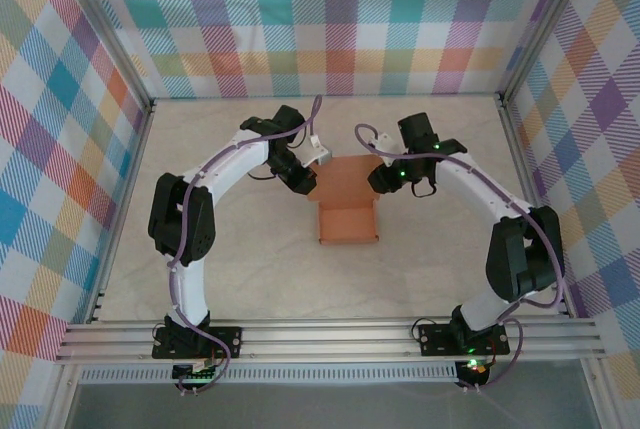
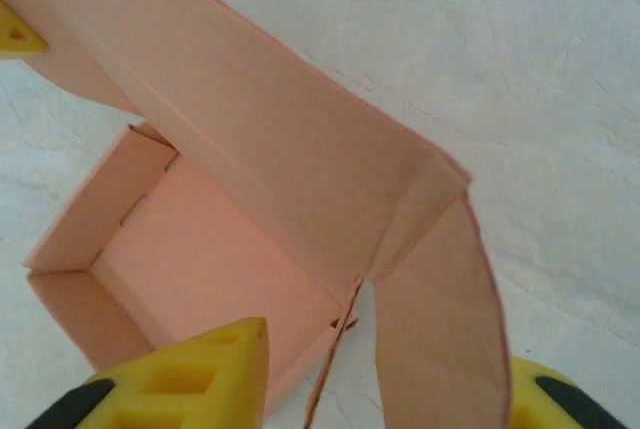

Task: Fold the paper box

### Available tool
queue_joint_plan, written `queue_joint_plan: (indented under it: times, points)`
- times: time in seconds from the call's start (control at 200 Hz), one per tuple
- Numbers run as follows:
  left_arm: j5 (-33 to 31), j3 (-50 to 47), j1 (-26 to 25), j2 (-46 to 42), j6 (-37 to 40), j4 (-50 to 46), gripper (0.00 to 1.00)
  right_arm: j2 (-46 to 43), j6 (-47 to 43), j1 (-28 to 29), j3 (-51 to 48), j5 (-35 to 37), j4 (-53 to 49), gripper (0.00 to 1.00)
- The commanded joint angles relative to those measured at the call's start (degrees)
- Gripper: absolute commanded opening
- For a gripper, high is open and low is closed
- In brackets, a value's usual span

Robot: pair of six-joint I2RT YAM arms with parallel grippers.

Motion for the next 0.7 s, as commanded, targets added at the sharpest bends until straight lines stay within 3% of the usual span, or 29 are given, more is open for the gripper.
queue_joint_plan:
  times: [0.0,0.15,0.205,0.26,0.335,0.455,0.56,0.695]
  points:
    - [2.0,1.4,0.5,0.1,1.4,-2.0,0.0,2.0,-1.7,-0.2,3.1,1.1,-1.8,0.25]
    - [1.7,1.3,0.5,0.1,1.1,-1.8,0.0,3.4,-1.6,0.0,4.8,1.4,-3.1,0.16]
    - [1.5,1.2,0.5,0.0,0.8,-1.5,0.0,3.4,-1.7,0.2,4.8,2.0,-3.4,0.0]
    - [1.5,1.1,0.5,-0.2,0.3,-1.0,0.02,3.2,-1.7,0.5,4.8,2.6,-3.7,0.0]
    - [2.0,1.0,0.6,-0.6,-0.9,0.1,0.21,2.6,-1.4,1.0,4.6,3.7,-3.4,0.0]
    - [1.9,1.1,0.7,-1.1,-2.6,1.2,0.3,1.6,-0.7,1.8,4.2,5.2,-3.1,0.0]
    - [1.8,1.3,1.0,-1.3,-2.8,0.7,0.3,1.2,-0.2,2.1,4.1,6.6,-3.0,0.0]
    - [0.5,1.0,1.0,-1.0,-2.8,-0.1,0.2,1.2,1.3,2.0,4.3,7.2,-2.5,0.0]
